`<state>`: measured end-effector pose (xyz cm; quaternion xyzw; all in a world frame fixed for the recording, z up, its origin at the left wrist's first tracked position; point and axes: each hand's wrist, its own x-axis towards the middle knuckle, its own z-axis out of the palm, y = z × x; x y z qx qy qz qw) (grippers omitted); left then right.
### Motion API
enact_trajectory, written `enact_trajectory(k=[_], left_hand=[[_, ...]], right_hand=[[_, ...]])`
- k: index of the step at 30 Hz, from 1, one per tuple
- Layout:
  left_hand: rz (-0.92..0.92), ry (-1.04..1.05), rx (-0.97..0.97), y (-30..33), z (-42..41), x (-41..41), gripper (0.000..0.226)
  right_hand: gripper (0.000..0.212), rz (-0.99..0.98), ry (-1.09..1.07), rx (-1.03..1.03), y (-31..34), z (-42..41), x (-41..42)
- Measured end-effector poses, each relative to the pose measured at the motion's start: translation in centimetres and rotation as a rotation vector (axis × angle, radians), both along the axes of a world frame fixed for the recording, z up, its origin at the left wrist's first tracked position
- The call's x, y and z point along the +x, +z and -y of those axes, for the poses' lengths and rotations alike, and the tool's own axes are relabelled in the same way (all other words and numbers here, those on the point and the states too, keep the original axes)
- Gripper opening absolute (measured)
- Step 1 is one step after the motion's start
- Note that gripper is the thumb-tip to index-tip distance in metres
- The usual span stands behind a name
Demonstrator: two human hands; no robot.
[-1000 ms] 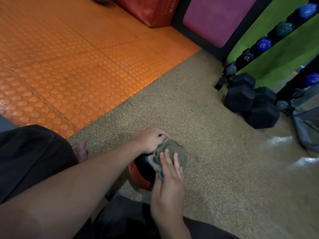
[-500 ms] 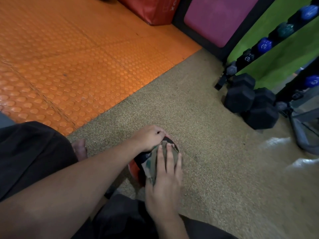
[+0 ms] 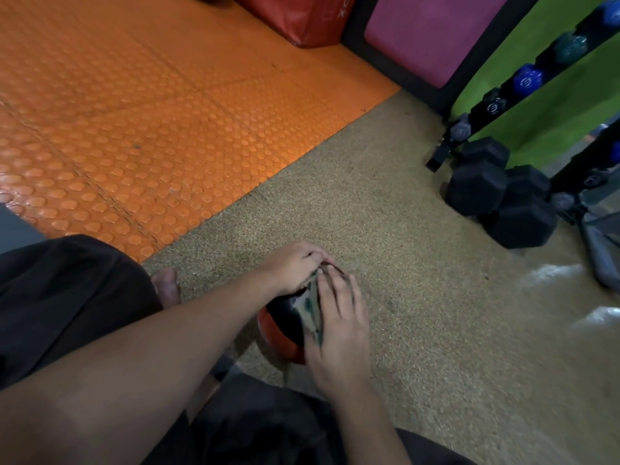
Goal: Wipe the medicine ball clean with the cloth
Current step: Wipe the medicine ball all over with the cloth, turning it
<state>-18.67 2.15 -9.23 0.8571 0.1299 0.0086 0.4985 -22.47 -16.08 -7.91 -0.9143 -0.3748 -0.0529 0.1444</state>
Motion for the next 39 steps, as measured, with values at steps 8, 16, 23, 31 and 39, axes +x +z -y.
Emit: enact_trajectory(k=[8, 16, 23, 31, 39], left_hand=[[-0.011, 0.086, 0.136, 0.1, 1.6, 0.4, 0.053], [-0.031, 0.168, 0.170, -0.2, 1.7, 0.4, 0.050], [-0.053, 0.100, 0.116, -0.1, 1.1, 0.3, 0.046], [-0.043, 0.106, 0.164, 0.5, 1.9, 0.1, 0.054], [-0.027, 0.084, 0.038, -0.6, -0.1, 0.2, 0.040]], right_hand=[[0.063, -0.178, -0.509, 0.291, -0.2, -2.4, 0.7], [0.058, -0.208, -0.199, 0.297, -0.1, -0.2, 4.7], [0.064, 0.009, -0.316, 0.159, -1.0, -1.7, -2.2], [0.051, -0.564, -0.573, 0.624, -0.9, 0.0, 3.2], [0.069, -0.072, 0.025, 0.030, -0.4, 1.2, -1.4]])
